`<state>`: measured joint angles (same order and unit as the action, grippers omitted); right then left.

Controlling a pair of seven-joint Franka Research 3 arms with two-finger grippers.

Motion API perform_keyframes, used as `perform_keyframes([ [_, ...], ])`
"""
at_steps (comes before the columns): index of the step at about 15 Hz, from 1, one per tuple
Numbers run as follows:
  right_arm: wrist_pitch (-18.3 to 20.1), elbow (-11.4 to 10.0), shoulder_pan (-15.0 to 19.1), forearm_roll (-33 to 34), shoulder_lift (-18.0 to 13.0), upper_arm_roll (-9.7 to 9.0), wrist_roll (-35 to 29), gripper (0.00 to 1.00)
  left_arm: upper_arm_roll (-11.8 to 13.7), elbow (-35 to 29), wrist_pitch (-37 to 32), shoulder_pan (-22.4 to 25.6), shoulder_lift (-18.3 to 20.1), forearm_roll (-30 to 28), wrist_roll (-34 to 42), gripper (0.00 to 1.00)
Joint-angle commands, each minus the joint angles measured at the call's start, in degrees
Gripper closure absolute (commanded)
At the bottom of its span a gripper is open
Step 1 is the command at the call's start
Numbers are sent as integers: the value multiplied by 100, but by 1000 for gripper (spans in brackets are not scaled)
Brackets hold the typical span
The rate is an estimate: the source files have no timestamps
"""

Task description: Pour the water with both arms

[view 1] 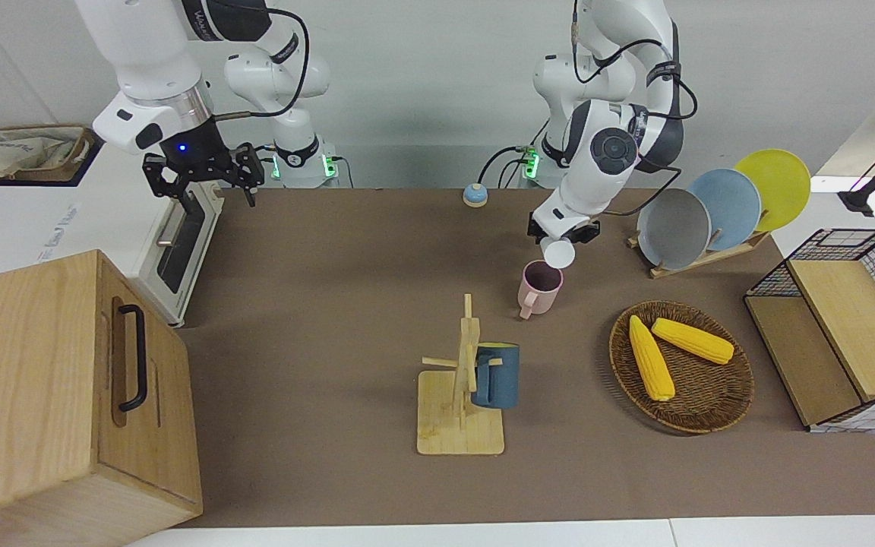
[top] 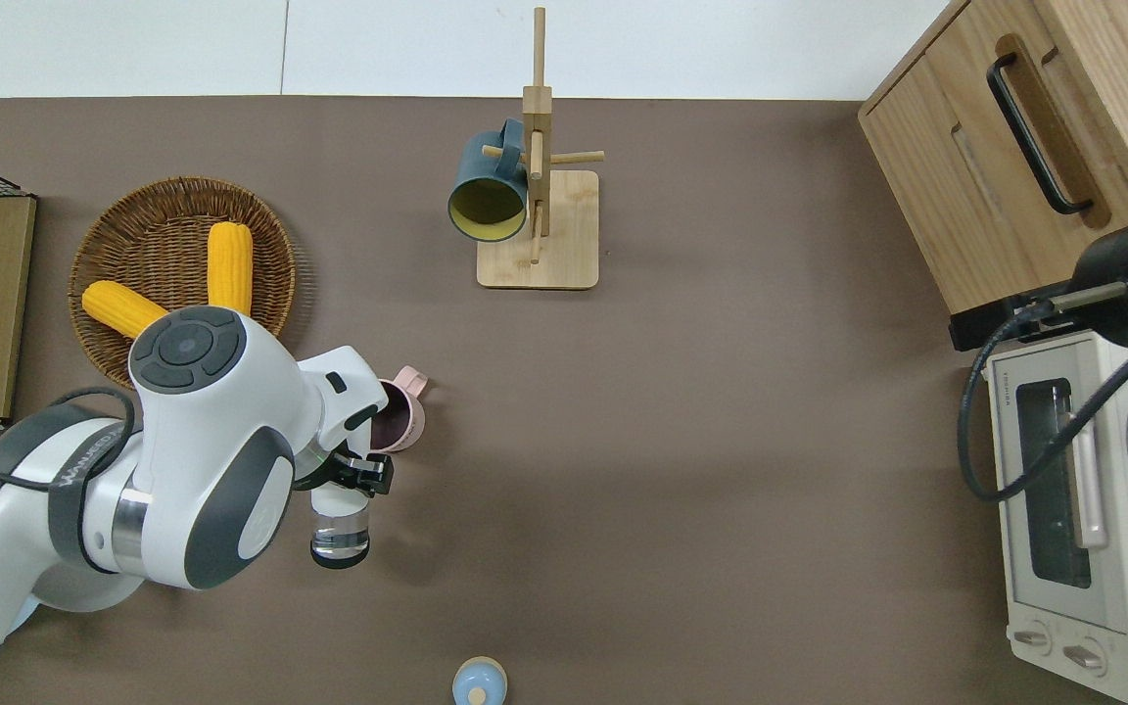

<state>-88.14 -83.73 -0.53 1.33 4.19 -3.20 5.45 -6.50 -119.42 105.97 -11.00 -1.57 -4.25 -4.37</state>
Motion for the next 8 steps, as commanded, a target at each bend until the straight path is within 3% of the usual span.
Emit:
perform_keyframes([
  [1,78,41,9,-72,-24,4,123,11,35,288,-253,-25,-63,126,-11,990],
  [8,78,41,9,-72,-24,4,123,11,35,375,-253,-16,-124,126,-11,990],
])
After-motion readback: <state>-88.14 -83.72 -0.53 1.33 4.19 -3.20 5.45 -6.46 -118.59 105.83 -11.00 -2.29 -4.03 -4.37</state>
